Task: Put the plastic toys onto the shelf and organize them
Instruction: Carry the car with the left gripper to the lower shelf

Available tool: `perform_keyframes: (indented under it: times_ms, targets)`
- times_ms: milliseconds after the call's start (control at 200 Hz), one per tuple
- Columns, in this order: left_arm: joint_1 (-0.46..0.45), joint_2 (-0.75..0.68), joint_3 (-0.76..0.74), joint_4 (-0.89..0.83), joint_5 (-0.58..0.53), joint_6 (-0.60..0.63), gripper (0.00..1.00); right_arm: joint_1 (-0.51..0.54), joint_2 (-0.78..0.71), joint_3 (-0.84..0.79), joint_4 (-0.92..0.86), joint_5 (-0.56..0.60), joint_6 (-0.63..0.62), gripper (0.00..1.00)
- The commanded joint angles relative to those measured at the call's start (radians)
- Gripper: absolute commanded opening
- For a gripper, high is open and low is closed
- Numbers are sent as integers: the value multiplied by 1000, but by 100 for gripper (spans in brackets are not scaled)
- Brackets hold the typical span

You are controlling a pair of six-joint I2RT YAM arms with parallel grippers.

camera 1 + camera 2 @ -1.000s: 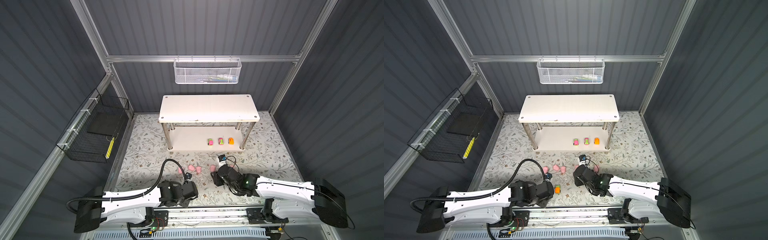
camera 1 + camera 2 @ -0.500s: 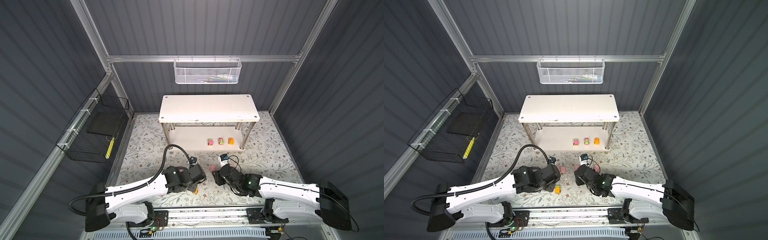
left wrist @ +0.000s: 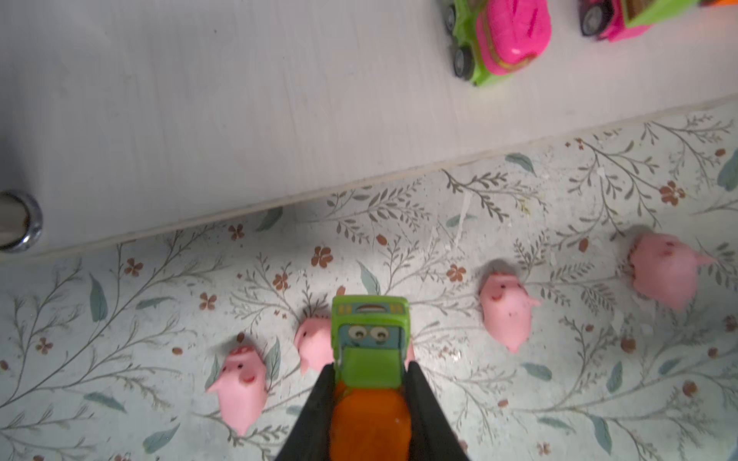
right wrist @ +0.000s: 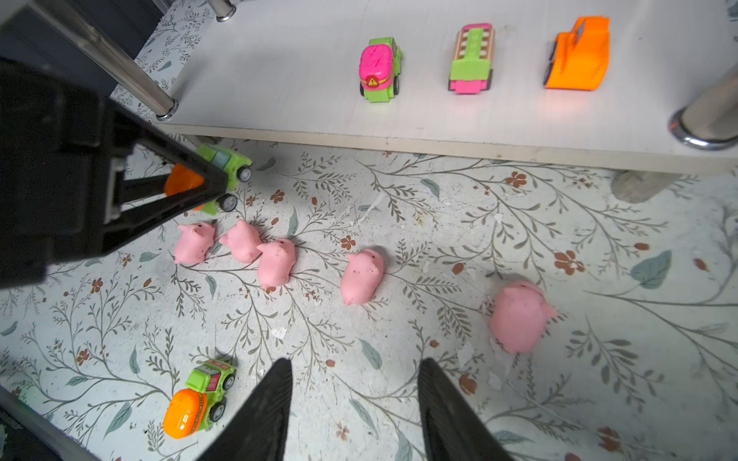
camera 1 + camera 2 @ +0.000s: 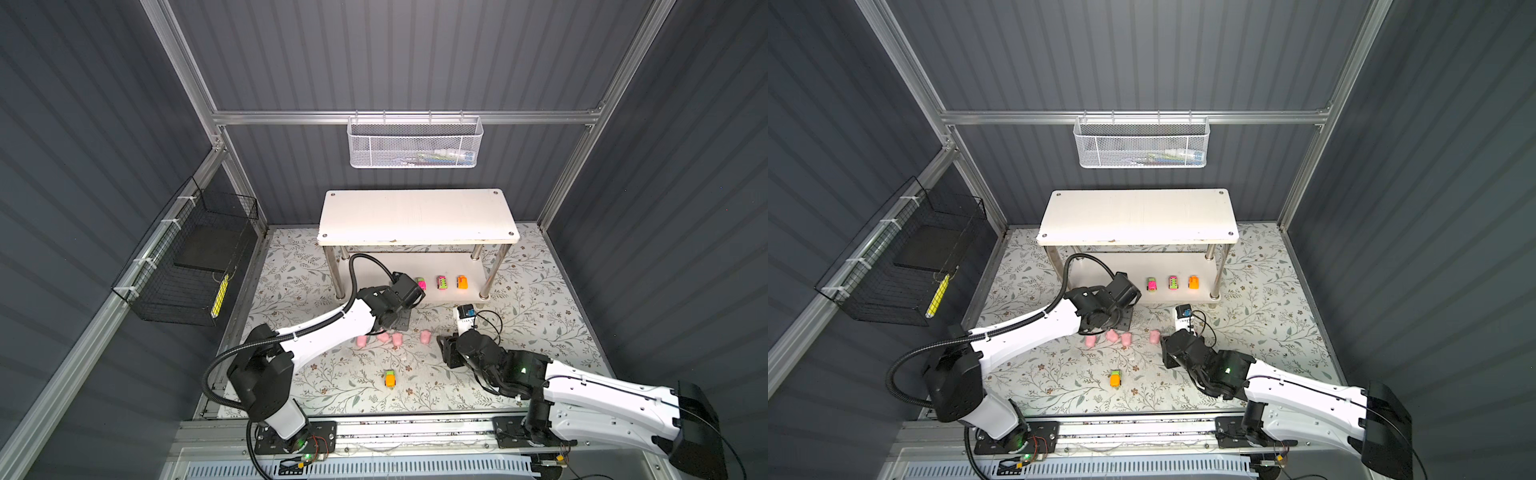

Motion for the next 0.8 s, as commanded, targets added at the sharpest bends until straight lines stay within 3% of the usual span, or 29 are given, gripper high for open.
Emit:
perform_keyframes:
  times_ms: [0,795]
  targets:
    - [36,42,63,64,8,42,23,-4,-23,-12,-39,36,5,53]
    - [123,178,122,245,-92,49,23,-14,1,-10,-49,34,21,53]
